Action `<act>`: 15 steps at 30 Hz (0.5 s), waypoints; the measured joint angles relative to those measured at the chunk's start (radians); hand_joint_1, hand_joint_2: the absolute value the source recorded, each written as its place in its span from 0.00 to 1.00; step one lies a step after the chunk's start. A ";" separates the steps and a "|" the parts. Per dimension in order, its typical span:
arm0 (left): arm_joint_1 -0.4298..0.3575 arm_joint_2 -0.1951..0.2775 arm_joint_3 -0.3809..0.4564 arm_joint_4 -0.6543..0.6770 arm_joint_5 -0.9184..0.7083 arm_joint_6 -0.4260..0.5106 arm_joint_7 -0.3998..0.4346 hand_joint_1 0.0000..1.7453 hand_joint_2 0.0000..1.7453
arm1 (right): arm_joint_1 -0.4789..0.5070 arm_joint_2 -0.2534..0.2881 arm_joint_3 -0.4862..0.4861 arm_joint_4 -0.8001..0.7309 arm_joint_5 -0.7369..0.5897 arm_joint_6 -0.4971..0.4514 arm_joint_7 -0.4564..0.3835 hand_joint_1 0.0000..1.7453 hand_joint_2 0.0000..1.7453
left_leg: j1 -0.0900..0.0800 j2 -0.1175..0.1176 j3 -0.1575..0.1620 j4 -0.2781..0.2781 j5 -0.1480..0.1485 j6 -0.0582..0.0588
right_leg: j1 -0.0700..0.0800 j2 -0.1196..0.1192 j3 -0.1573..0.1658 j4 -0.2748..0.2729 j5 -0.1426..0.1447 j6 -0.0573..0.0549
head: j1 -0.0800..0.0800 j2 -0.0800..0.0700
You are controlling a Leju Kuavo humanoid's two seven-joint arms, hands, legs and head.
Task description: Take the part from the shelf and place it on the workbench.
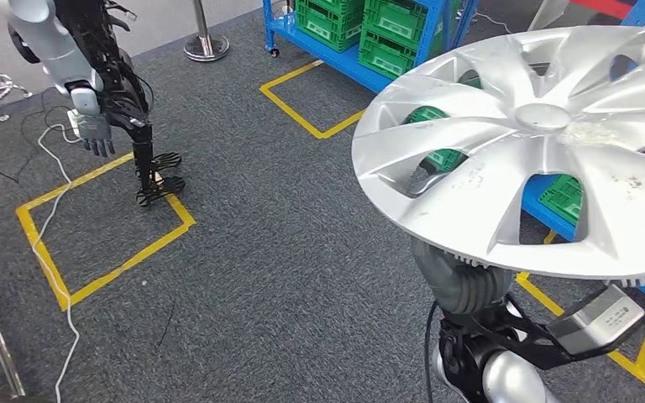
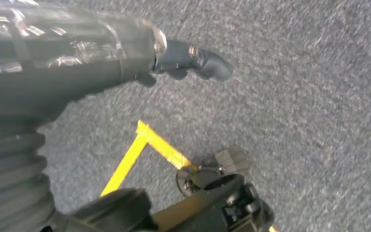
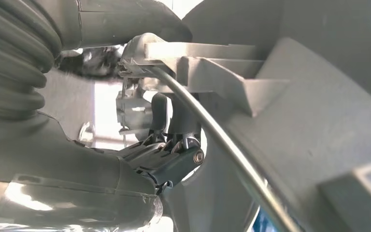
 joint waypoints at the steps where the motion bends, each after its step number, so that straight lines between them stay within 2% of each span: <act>1: -0.002 0.001 -0.001 0.000 -0.003 0.000 -0.001 0.00 1.00 | -0.005 0.000 0.000 0.001 -0.003 0.006 -0.005 1.00 1.00 | -0.003 -0.002 -0.006 0.006 -0.001 0.017 | 0.001 -0.007 0.002 0.001 -0.003 0.007 | 0.002 0.000; 2: -0.004 0.003 -0.002 0.000 -0.006 0.000 -0.001 0.00 1.00 | -0.009 0.001 0.000 0.003 -0.005 0.011 -0.009 1.00 1.00 | -0.004 -0.016 -0.011 0.009 -0.002 0.034 | 0.000 -0.016 0.005 0.001 -0.003 0.011 | 0.006 0.000; 3: -0.006 0.005 -0.002 0.001 -0.009 0.001 0.000 0.00 1.00 | -0.014 0.001 0.000 0.004 -0.008 0.016 -0.012 1.00 1.00 | -0.006 -0.030 -0.015 0.009 0.000 0.045 | -0.002 -0.014 0.007 0.000 -0.007 0.015 | 0.013 0.000; 4: -0.007 0.006 -0.003 0.001 -0.012 0.003 0.003 0.00 1.00 | -0.019 0.001 0.000 0.006 -0.013 0.022 -0.017 1.00 1.00 | -0.006 -0.045 -0.017 0.008 0.003 0.052 | -0.005 0.004 0.004 0.011 -0.021 0.016 | 0.018 0.000; 5: -0.010 0.009 -0.003 0.001 -0.014 0.006 0.005 0.00 1.00 | -0.024 0.001 0.000 0.007 -0.022 0.030 -0.021 1.00 1.00 | -0.007 -0.060 -0.019 0.008 0.007 0.059 | -0.005 0.031 -0.008 0.043 -0.049 0.015 | 0.024 0.000; 7: -0.019 0.014 -0.003 0.001 -0.012 0.012 0.009 0.00 1.00 | -0.039 0.001 0.001 0.011 -0.043 0.051 -0.029 1.00 1.00 | -0.014 -0.090 -0.026 0.007 0.013 0.070 | 0.001 0.089 -0.060 0.169 -0.128 0.006 | 0.040 0.000; 8: -0.023 0.017 -0.003 0.001 -0.007 0.014 0.008 0.00 1.00 | -0.047 0.001 0.002 0.016 -0.055 0.065 -0.033 1.00 1.00 | -0.019 -0.107 -0.030 0.007 0.016 0.075 | 0.008 0.102 -0.092 0.241 -0.159 -0.001 | 0.046 0.000; 9: -0.025 0.020 -0.003 0.001 0.000 0.016 0.006 0.00 1.00 | -0.054 0.001 0.005 0.021 -0.067 0.078 -0.036 1.00 1.00 | -0.025 -0.123 -0.033 0.007 0.019 0.079 | 0.015 0.107 -0.115 0.289 -0.171 -0.010 | 0.051 0.000; 10: -0.026 0.023 -0.003 0.001 0.009 0.019 0.002 0.00 1.00 | -0.063 0.002 0.008 0.026 -0.079 0.091 -0.040 1.00 1.00 | -0.031 -0.140 -0.034 0.007 0.022 0.082 | 0.022 0.111 -0.123 0.300 -0.161 -0.021 | 0.055 0.000; 11: -0.025 0.027 -0.003 0.001 0.019 0.021 -0.002 0.00 1.00 | -0.072 0.002 0.011 0.031 -0.090 0.102 -0.043 1.00 1.00 | -0.037 -0.157 -0.034 0.007 0.024 0.085 | 0.031 0.116 -0.113 0.271 -0.131 -0.035 | 0.057 0.000; 12: -0.025 0.029 -0.003 0.001 0.027 0.023 -0.006 0.00 1.00 | -0.081 0.002 0.014 0.036 -0.099 0.109 -0.045 1.00 1.00 | -0.041 -0.172 -0.033 0.007 0.026 0.087 | 0.039 0.131 -0.088 0.210 -0.089 -0.049 | 0.058 0.000; 13: -0.025 0.032 -0.003 0.001 0.033 0.024 -0.010 0.00 1.00 | -0.089 0.003 0.017 0.042 -0.104 0.113 -0.048 1.00 1.00 | -0.044 -0.186 -0.032 0.006 0.030 0.087 | 0.044 0.158 -0.062 0.147 -0.056 -0.065 | 0.057 0.000; 14: -0.025 0.033 -0.002 0.001 0.037 0.024 -0.013 0.00 1.00 | -0.096 0.004 0.020 0.046 -0.107 0.116 -0.050 1.00 1.00 | -0.044 -0.201 -0.033 0.005 0.034 0.085 | 0.048 0.183 -0.040 0.093 -0.031 -0.077 | 0.055 0.000; 15: -0.026 0.034 -0.002 0.001 0.039 0.024 -0.016 0.00 1.00 | -0.102 0.004 0.022 0.051 -0.109 0.118 -0.051 1.00 1.00 | -0.042 -0.214 -0.036 0.004 0.039 0.081 | 0.052 0.202 -0.028 0.058 -0.021 -0.088 | 0.054 0.000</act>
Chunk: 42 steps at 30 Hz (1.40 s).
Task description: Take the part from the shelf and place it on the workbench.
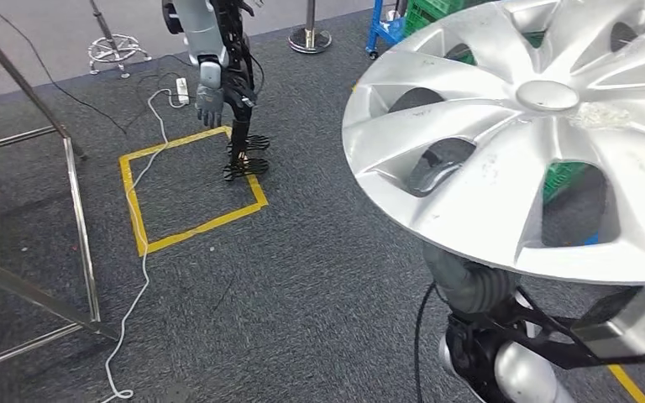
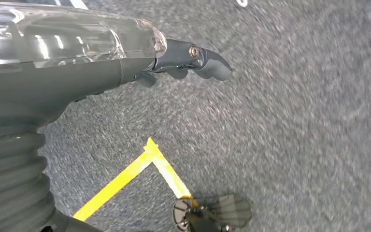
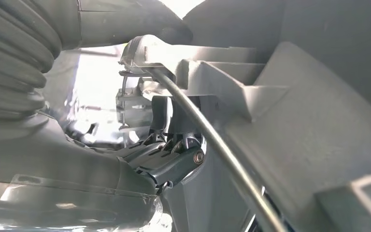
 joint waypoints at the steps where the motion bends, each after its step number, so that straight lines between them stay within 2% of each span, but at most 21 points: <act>1: 0.000 0.001 0.000 0.000 0.001 0.000 -0.002 0.00 1.00 | -0.005 0.000 0.001 0.005 -0.001 0.001 -0.001 1.00 1.00 | 0.003 -0.013 -0.004 -0.003 0.006 -0.006 | 0.002 0.006 0.004 -0.015 0.000 -0.007 | 0.000 0.000; 3: 0.004 0.003 0.000 0.000 0.002 0.001 -0.003 0.00 1.00 | -0.015 0.002 0.002 0.012 -0.002 0.002 -0.001 1.00 1.00 | 0.008 -0.028 -0.010 -0.013 0.020 -0.018 | 0.003 -0.020 0.011 -0.041 0.013 -0.012 | 0.008 0.000; 5: 0.008 0.007 0.000 0.000 0.002 0.002 -0.003 0.00 1.00 | -0.021 0.007 0.003 0.019 -0.002 0.003 -0.003 1.00 1.00 | 0.002 0.027 -0.027 0.009 0.000 -0.025 | -0.001 -0.049 0.023 -0.078 0.038 -0.009 | 0.005 0.000; 7: 0.008 0.011 0.000 0.000 0.003 0.002 -0.003 0.00 1.00 | -0.022 0.011 0.003 0.026 -0.003 0.003 -0.004 1.00 1.00 | 0.002 0.094 -0.069 0.103 -0.064 -0.034 | -0.003 -0.082 0.027 -0.097 0.054 -0.005 | -0.006 0.000; 10: 0.008 0.012 0.000 0.000 0.003 0.002 -0.003 0.00 1.00 | -0.022 0.012 0.005 0.036 -0.003 0.003 -0.005 1.00 1.00 | 0.021 0.103 -0.107 0.222 -0.115 -0.055 | -0.007 -0.133 0.022 -0.094 0.055 0.003 | -0.020 0.000; 12: 0.008 0.015 0.000 0.000 0.003 0.002 -0.003 0.00 1.00 | -0.022 0.014 0.008 0.043 -0.005 0.003 -0.005 1.00 1.00 | 0.032 0.122 -0.049 0.144 -0.075 -0.072 | -0.014 -0.165 0.020 -0.085 0.049 0.016 | -0.029 0.000; 14: 0.008 0.016 0.000 -0.001 0.003 0.002 -0.003 0.00 1.00 | -0.024 0.016 0.010 0.048 -0.005 0.003 -0.005 1.00 1.00 | 0.034 0.179 0.024 0.029 -0.045 -0.077 | -0.017 -0.189 0.016 -0.066 0.035 0.035 | -0.040 0.000; 16: 0.008 0.017 0.000 -0.001 0.002 0.001 -0.003 0.00 1.00 | -0.027 0.017 0.013 0.050 -0.005 0.004 -0.005 1.00 1.00 | 0.029 0.207 0.044 -0.010 -0.046 -0.056 | -0.016 -0.205 0.015 -0.053 0.023 0.052 | -0.042 0.000; 19: 0.009 0.019 0.000 0.000 0.001 -0.005 0.000 0.00 1.00 | -0.027 0.017 0.014 0.050 0.005 0.003 0.002 1.00 1.00 | 0.024 0.172 0.036 -0.009 -0.042 -0.022 | -0.022 -0.214 0.019 -0.049 0.013 0.064 | -0.035 0.000; 21: 0.009 0.020 0.000 0.000 0.006 -0.007 -0.001 0.00 1.00 | -0.019 0.014 0.011 0.044 0.020 -0.005 0.012 1.00 1.00 | 0.023 0.142 0.033 -0.011 -0.037 -0.011 | -0.026 -0.163 -0.004 0.015 -0.039 0.068 | -0.029 0.000; 23: 0.008 0.020 0.000 0.000 0.014 -0.006 -0.005 0.00 1.00 | 0.000 0.007 0.008 0.034 0.033 -0.013 0.019 1.00 1.00 | 0.018 0.110 0.030 -0.011 -0.033 -0.004 | -0.022 -0.107 -0.060 0.151 -0.116 0.064 | -0.019 0.000; 25: 0.008 0.020 0.000 0.000 0.023 -0.005 -0.006 0.00 1.00 | 0.021 0.000 0.004 0.024 0.039 -0.016 0.021 1.00 1.00 | 0.009 0.073 0.029 -0.010 -0.031 0.001 | -0.015 -0.091 -0.104 0.245 -0.142 0.050 | -0.009 0.000; 27: 0.009 0.021 0.000 0.000 0.031 -0.002 -0.006 0.00 1.00 | 0.037 -0.004 0.000 0.013 0.043 -0.015 0.021 1.00 1.00 | 0.001 0.034 0.030 -0.010 -0.029 0.005 | -0.004 -0.080 -0.090 0.194 -0.087 0.031 | -0.003 0.000; 30: 0.007 0.025 0.000 0.000 0.038 -0.001 -0.011 0.00 1.00 | 0.052 -0.006 -0.002 -0.009 0.050 -0.008 0.017 1.00 1.00 | -0.002 -0.013 0.031 -0.012 -0.022 0.003 | 0.007 -0.022 -0.020 0.010 0.014 0.003 | -0.004 0.000; 32: 0.008 0.026 0.001 0.000 0.041 0.000 -0.017 0.00 1.00 | 0.060 -0.009 -0.004 -0.021 0.053 -0.004 0.013 1.00 1.00 | 0.007 -0.040 0.026 -0.017 -0.013 -0.006 | 0.011 -0.002 -0.007 -0.024 0.026 -0.004 | -0.003 0.000; 33: 0.009 0.027 0.001 0.000 0.042 0.000 -0.019 0.00 1.00 | 0.062 -0.010 -0.005 -0.026 0.054 -0.004 0.012 1.00 1.00 | 0.011 -0.053 0.024 -0.021 -0.008 -0.013 | 0.014 -0.011 -0.003 -0.034 0.031 -0.008 | 0.001 0.000; 34: 0.010 0.028 0.001 0.001 0.042 0.000 -0.020 0.00 1.00 | 0.063 -0.010 -0.005 -0.031 0.054 -0.004 0.010 1.00 1.00 | 0.010 -0.047 0.022 -0.021 -0.008 -0.016 | 0.014 -0.026 0.005 -0.050 0.037 -0.009 | 0.004 0.000; 36: 0.010 0.029 0.001 0.000 0.038 0.000 -0.020 0.00 1.00 | 0.068 -0.010 -0.007 -0.040 0.051 -0.004 0.004 1.00 1.00 | 0.002 0.023 0.003 0.013 -0.036 -0.022 | 0.011 -0.056 0.022 -0.090 0.052 -0.013 | 0.000 0.000; 38: 0.008 0.030 0.001 0.000 0.033 -0.001 -0.021 0.00 1.00 | 0.078 -0.010 -0.009 -0.046 0.046 -0.004 0.000 1.00 1.00 | 0.003 0.093 -0.046 0.117 -0.099 -0.030 | 0.008 -0.085 0.028 -0.106 0.059 -0.012 | -0.010 0.000; 40: 0.006 0.031 0.001 0.001 0.029 -0.002 -0.017 0.00 1.00 | 0.084 -0.011 -0.013 -0.048 0.043 -0.003 -0.001 1.00 1.00 | 0.016 0.099 -0.087 0.213 -0.134 -0.043 | 0.003 -0.114 0.028 -0.102 0.056 -0.007 | -0.016 0.000; 42: 0.006 0.032 0.000 0.001 0.026 -0.003 -0.011 0.00 1.00 | 0.085 -0.011 -0.016 -0.048 0.040 -0.002 -0.001 1.00 1.00 | 0.029 0.109 -0.063 0.184 -0.104 -0.059 | -0.004 -0.140 0.027 -0.094 0.049 0.004 | -0.021 0.000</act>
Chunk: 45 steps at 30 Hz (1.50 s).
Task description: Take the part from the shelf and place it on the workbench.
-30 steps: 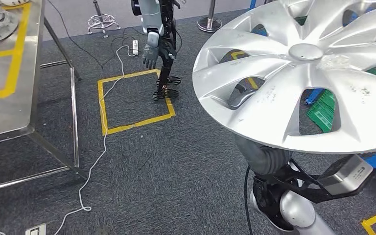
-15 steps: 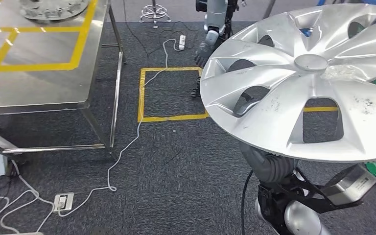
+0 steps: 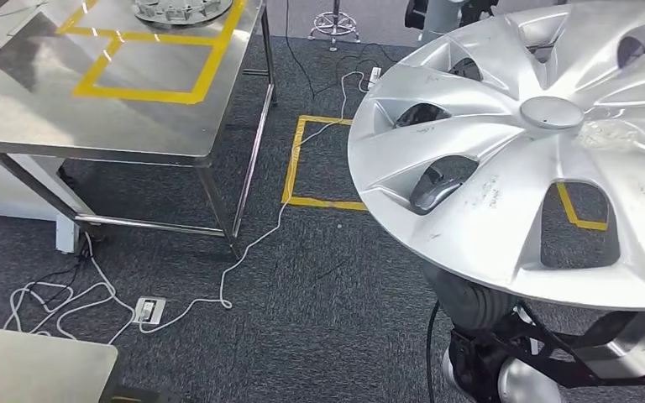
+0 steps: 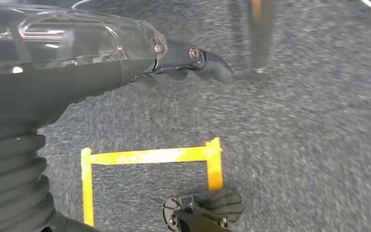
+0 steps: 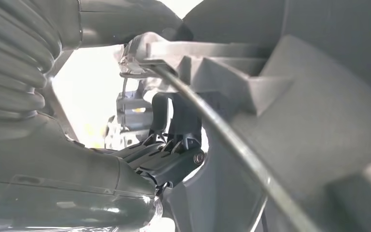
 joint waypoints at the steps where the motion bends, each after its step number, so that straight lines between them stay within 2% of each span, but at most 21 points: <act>1: 0.000 0.001 0.000 0.000 -0.001 0.000 0.003 0.00 1.00 | 0.000 0.000 -0.001 0.000 -0.002 0.001 0.000 1.00 1.00 | 0.005 0.022 0.038 -0.064 0.028 -0.010 | -0.004 -0.012 0.000 0.009 -0.007 0.009 | -0.003 0.000; 3: -0.002 0.000 0.000 -0.001 -0.002 0.000 0.006 0.00 1.00 | -0.001 0.000 -0.003 0.000 -0.004 0.004 0.000 1.00 1.00 | 0.007 0.091 0.096 -0.163 0.055 -0.015 | -0.005 -0.031 -0.003 0.033 -0.025 0.028 | -0.016 0.000; 5: -0.004 0.000 0.000 -0.002 -0.003 0.001 0.007 0.00 1.00 | -0.003 0.001 -0.007 -0.001 -0.007 0.010 0.000 1.00 1.00 | 0.001 0.120 0.101 -0.178 0.048 0.006 | -0.001 -0.047 -0.003 0.048 -0.038 0.039 | -0.018 0.000; 7: -0.005 -0.001 0.000 -0.002 -0.002 0.002 0.007 0.00 1.00 | -0.004 0.002 -0.009 -0.002 -0.013 0.015 -0.003 1.00 1.00 | -0.002 0.092 0.096 -0.178 0.051 0.028 | -0.004 -0.056 -0.001 0.053 -0.047 0.045 | -0.009 0.000; 9: -0.007 -0.006 0.000 -0.003 -0.002 0.003 0.006 0.00 1.00 | -0.003 0.001 -0.012 -0.003 -0.019 0.018 -0.006 1.00 1.00 | -0.002 0.058 0.092 -0.180 0.057 0.040 | -0.010 -0.019 -0.013 0.089 -0.083 0.050 | -0.002 0.000; 11: -0.012 -0.010 0.000 -0.005 -0.003 0.003 0.005 0.00 1.00 | 0.000 -0.001 -0.015 -0.005 -0.023 0.020 -0.008 1.00 1.00 | -0.004 0.023 0.087 -0.180 0.063 0.050 | -0.012 0.032 -0.057 0.203 -0.153 0.049 | 0.013 0.000; 13: -0.015 -0.009 0.000 -0.005 -0.004 0.003 0.006 0.00 1.00 | 0.008 -0.003 -0.017 -0.006 -0.027 0.022 -0.012 1.00 1.00 | -0.007 -0.017 0.082 -0.180 0.068 0.058 | -0.010 0.048 -0.107 0.322 -0.200 0.043 | 0.026 0.000; 15: -0.015 -0.004 0.000 -0.004 -0.008 0.002 0.008 0.00 1.00 | 0.014 -0.003 -0.019 -0.006 -0.030 0.023 -0.015 1.00 1.00 | -0.009 -0.058 0.080 -0.180 0.073 0.059 | -0.010 0.053 -0.109 0.321 -0.173 0.035 | 0.031 0.000; 18: -0.015 0.005 0.000 -0.002 -0.011 0.003 0.010 0.00 1.00 | 0.015 -0.004 -0.028 -0.009 -0.032 0.026 -0.017 1.00 1.00 | -0.008 -0.114 0.076 -0.179 0.083 0.049 | -0.016 0.110 -0.039 0.144 -0.071 0.029 | 0.034 0.000; 20: -0.015 0.008 0.000 -0.001 -0.012 0.003 0.010 0.00 1.00 | 0.015 -0.004 -0.033 -0.011 -0.032 0.028 -0.017 1.00 1.00 | -0.005 -0.142 0.065 -0.180 0.095 0.034 | -0.017 0.145 -0.019 0.081 -0.053 0.032 | 0.033 0.000; 22: -0.009 0.010 0.000 -0.001 -0.012 0.002 0.010 0.00 1.00 | 0.014 -0.004 -0.034 -0.012 -0.032 0.029 -0.017 1.00 1.00 | 0.000 -0.155 0.055 -0.187 0.108 0.019 | -0.015 0.131 -0.018 0.068 -0.047 0.028 | 0.031 0.000; 24: -0.003 0.011 0.000 -0.001 -0.012 0.002 0.011 0.00 1.00 | 0.014 -0.003 -0.034 -0.014 -0.033 0.029 -0.018 1.00 1.00 | -0.005 -0.086 0.040 -0.169 0.090 0.012 | -0.013 0.107 -0.017 0.053 -0.030 0.016 | 0.023 0.000; 26: -0.005 0.012 0.000 -0.001 -0.012 0.002 0.011 0.00 1.00 | 0.015 -0.004 -0.034 -0.016 -0.033 0.029 -0.019 1.00 1.00 | -0.011 -0.006 0.000 -0.077 0.027 0.010 | -0.009 0.079 -0.021 0.045 -0.019 0.007 | 0.010 0.000; 29: -0.008 0.012 0.000 -0.001 -0.012 0.002 0.012 0.00 1.00 | 0.017 -0.004 -0.034 -0.017 -0.032 0.029 -0.019 1.00 1.00 | -0.006 -0.006 -0.045 0.066 -0.037 0.004 | -0.007 0.034 -0.027 0.045 -0.017 0.005 | -0.003 0.000; 31: -0.008 0.014 0.000 -0.001 -0.012 0.002 0.012 0.00 1.00 | 0.017 -0.004 -0.033 -0.017 -0.033 0.029 -0.019 1.00 1.00 | -0.006 0.003 0.005 0.005 -0.001 0.002 | -0.007 0.007 -0.028 0.047 -0.017 0.008 | -0.016 0.000; 33: -0.010 0.016 0.000 -0.001 -0.012 0.002 0.012 0.00 1.00 | 0.017 -0.004 -0.034 -0.017 -0.034 0.029 -0.019 1.00 1.00 | -0.012 0.056 0.085 -0.129 0.040 0.005 | -0.004 -0.016 -0.029 0.053 -0.022 0.016 | -0.028 0.000; 35: -0.012 0.016 0.000 -0.001 -0.012 0.002 0.011 0.00 1.00 | 0.017 -0.005 -0.034 -0.017 -0.034 0.029 -0.019 1.00 1.00 | -0.021 0.092 0.117 -0.194 0.047 0.018 | 0.001 -0.036 -0.030 0.059 -0.027 0.027 | -0.030 0.000; 38: -0.013 0.016 0.000 -0.001 -0.013 0.002 0.011 0.00 1.00 | 0.015 -0.004 -0.035 -0.017 -0.034 0.029 -0.019 1.00 1.00 | -0.024 0.057 0.111 -0.199 0.051 0.040 | 0.001 -0.058 -0.027 0.063 -0.039 0.040 | -0.023 0.000; 40: -0.015 0.016 0.000 -0.001 -0.015 0.002 0.011 0.00 1.00 | 0.016 -0.005 -0.036 -0.018 -0.033 0.030 -0.019 1.00 1.00 | -0.021 0.026 0.109 -0.202 0.057 0.051 | -0.005 -0.016 -0.046 0.116 -0.080 0.049 | -0.019 0.000; 43: -0.017 0.016 0.000 -0.001 -0.021 0.001 0.011 0.00 1.00 | 0.017 -0.008 -0.036 -0.019 -0.029 0.034 -0.017 1.00 1.00 | -0.022 -0.021 0.107 -0.202 0.063 0.062 | -0.009 0.043 -0.127 0.304 -0.166 0.052 | -0.006 0.000; 45: -0.016 0.015 0.000 -0.001 -0.025 0.000 0.013 0.00 1.00 | 0.016 -0.008 -0.035 -0.019 -0.024 0.035 -0.013 1.00 1.00 | -0.026 -0.054 0.107 -0.202 0.066 0.066 | -0.007 0.050 -0.149 0.343 -0.155 0.045 | -0.002 0.000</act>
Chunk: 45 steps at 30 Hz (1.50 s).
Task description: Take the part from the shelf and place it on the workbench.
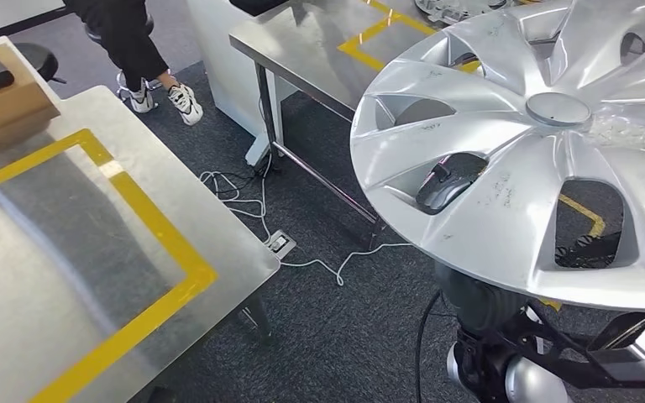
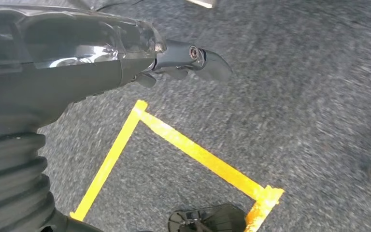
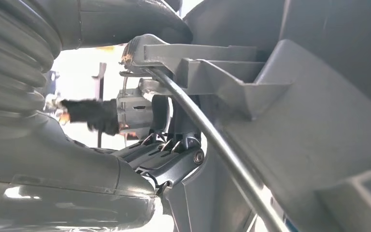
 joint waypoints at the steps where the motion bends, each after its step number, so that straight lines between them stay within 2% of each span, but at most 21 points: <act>1: 0.001 0.000 0.000 0.000 -0.002 0.000 0.001 0.00 1.00 | -0.001 0.000 0.000 0.000 0.002 0.000 0.003 1.00 1.00 | -0.001 -0.016 0.000 0.000 0.002 0.001 | 0.001 0.006 0.013 -0.036 0.033 -0.007 | 0.002 0.000; 4: 0.001 -0.003 0.000 0.000 -0.008 -0.002 0.003 0.00 1.00 | -0.005 0.000 0.001 -0.001 0.006 0.003 0.008 1.00 1.00 | -0.002 -0.056 -0.003 0.000 0.009 -0.004 | 0.007 0.062 0.084 -0.220 0.131 -0.031 | 0.006 0.000; 6: 0.002 -0.005 0.000 0.000 -0.010 -0.004 0.005 0.00 1.00 | -0.007 0.000 0.002 -0.001 0.007 0.005 0.009 1.00 1.00 | 0.003 -0.075 -0.012 -0.001 0.017 -0.015 | 0.010 0.079 0.101 -0.266 0.138 -0.039 | 0.009 0.000; 8: 0.007 -0.005 0.000 0.000 -0.012 -0.005 0.007 0.00 1.00 | -0.010 0.000 0.003 -0.002 0.007 0.007 0.010 1.00 1.00 | 0.006 -0.080 -0.021 -0.003 0.023 -0.027 | 0.010 0.059 0.105 -0.284 0.145 -0.041 | 0.013 0.000; 10: 0.010 -0.005 0.000 0.000 -0.015 -0.006 0.009 0.00 1.00 | -0.010 0.001 0.003 -0.004 0.007 0.008 0.011 1.00 1.00 | 0.002 -0.019 -0.038 0.027 -0.006 -0.036 | 0.006 0.036 0.110 -0.308 0.160 -0.043 | 0.006 0.000; 12: 0.008 -0.005 0.000 0.000 -0.018 -0.009 0.011 0.00 1.00 | -0.007 0.000 0.002 -0.004 0.007 0.009 0.011 1.00 1.00 | 0.004 0.044 -0.081 0.128 -0.071 -0.047 | 0.004 0.011 0.112 -0.318 0.167 -0.047 | -0.007 0.000; 14: 0.007 -0.006 0.000 0.000 -0.020 -0.011 0.012 0.00 1.00 | -0.003 0.000 0.003 -0.003 0.007 0.010 0.011 1.00 1.00 | 0.015 0.047 -0.121 0.229 -0.112 -0.060 | 0.003 -0.017 0.111 -0.317 0.167 -0.045 | -0.019 0.000; 15: 0.008 -0.006 0.000 0.000 -0.020 -0.012 0.012 0.00 1.00 | -0.001 0.000 0.004 -0.002 0.006 0.010 0.011 1.00 1.00 | 0.020 0.048 -0.121 0.238 -0.107 -0.066 | 0.001 -0.031 0.110 -0.315 0.165 -0.043 | -0.023 0.000; 17: 0.009 -0.005 0.000 0.000 -0.021 -0.013 0.013 0.00 1.00 | 0.005 0.001 0.005 -0.002 0.002 0.011 0.011 1.00 1.00 | 0.027 0.070 -0.065 0.149 -0.055 -0.079 | -0.004 -0.056 0.110 -0.307 0.158 -0.032 | -0.028 0.000; 18: 0.009 -0.006 0.000 -0.001 -0.022 -0.014 0.013 0.00 1.00 | 0.008 0.001 0.005 -0.002 0.000 0.011 0.011 1.00 1.00 | 0.025 0.103 -0.029 0.087 -0.035 -0.082 | -0.005 -0.066 0.110 -0.301 0.153 -0.024 | -0.032 0.000; 21: 0.010 -0.008 0.000 -0.001 -0.023 -0.016 0.013 0.00 1.00 | 0.012 0.001 0.005 -0.002 -0.002 0.011 0.012 1.00 1.00 | 0.015 0.162 0.010 0.005 -0.022 -0.061 | 0.001 -0.091 0.109 -0.284 0.140 -0.004 | -0.034 0.000; 23: 0.012 -0.007 0.000 -0.001 -0.023 -0.018 0.014 0.00 1.00 | 0.015 0.002 0.005 -0.002 -0.002 0.012 0.012 1.00 1.00 | 0.013 0.136 0.004 0.005 -0.018 -0.040 | -0.002 -0.104 0.110 -0.282 0.135 0.004 | -0.027 0.000; 25: 0.012 -0.008 0.000 -0.002 -0.023 -0.020 0.014 0.00 1.00 | 0.018 0.002 0.004 -0.002 -0.002 0.011 0.012 1.00 1.00 | 0.014 0.106 0.002 0.003 -0.014 -0.028 | -0.009 -0.075 0.101 -0.253 0.105 0.012 | -0.022 0.000; 27: 0.011 -0.009 0.000 -0.002 -0.021 -0.021 0.014 0.00 1.00 | 0.027 0.002 0.004 -0.003 -0.002 0.011 0.011 1.00 1.00 | 0.013 0.074 0.002 0.003 -0.011 -0.019 | -0.011 -0.025 0.058 -0.145 0.041 0.015 | -0.011 0.000; 29: 0.012 -0.009 0.000 -0.002 -0.016 -0.021 0.014 0.00 1.00 | 0.036 0.002 0.004 -0.002 -0.002 0.011 0.011 1.00 1.00 | 0.008 0.039 0.002 0.003 -0.009 -0.014 | -0.009 -0.006 0.002 -0.019 -0.006 0.011 | -0.002 0.000; 31: 0.016 -0.010 0.000 -0.002 -0.010 -0.020 0.014 0.00 1.00 | 0.039 0.002 0.003 0.000 -0.003 0.011 0.012 1.00 1.00 | 0.003 0.003 0.002 0.003 -0.007 -0.010 | -0.005 0.000 -0.010 -0.010 0.021 -0.001 | 0.005 0.000; 35: 0.019 -0.018 0.000 -0.002 0.002 -0.017 0.013 0.00 1.00 | 0.032 0.001 0.003 0.001 -0.007 0.012 0.014 1.00 1.00 | 0.001 -0.059 -0.003 0.003 0.001 -0.011 | 0.007 0.074 0.068 -0.229 0.149 -0.039 | 0.012 0.000; 38: 0.027 -0.025 0.001 -0.002 0.007 -0.015 0.011 0.00 1.00 | 0.027 0.000 0.003 0.001 -0.010 0.012 0.018 1.00 1.00 | 0.009 -0.092 -0.011 -0.002 0.012 -0.028 | 0.009 0.072 0.083 -0.268 0.156 -0.043 | 0.016 0.000; 39: 0.032 -0.027 0.000 -0.002 0.009 -0.015 0.010 0.00 1.00 | 0.026 0.000 0.003 0.000 -0.011 0.012 0.021 1.00 1.00 | 0.006 -0.078 -0.015 -0.001 0.010 -0.033 | 0.006 0.059 0.090 -0.285 0.160 -0.042 | 0.017 0.000; 42: 0.035 -0.029 0.000 -0.002 0.012 -0.015 0.005 0.00 1.00 | 0.027 0.000 0.002 0.000 -0.010 0.012 0.030 1.00 1.00 | 0.000 0.027 -0.062 0.091 -0.056 -0.048 | 0.000 0.016 0.105 -0.324 0.176 -0.045 | 0.000 0.000; 45: 0.037 -0.030 0.000 -0.002 0.012 -0.015 0.003 0.00 1.00 | 0.031 0.000 0.002 0.000 -0.008 0.012 0.037 1.00 1.00 | 0.019 0.047 -0.120 0.226 -0.108 -0.068 | -0.002 -0.025 0.105 -0.323 0.174 -0.042 | -0.016 0.000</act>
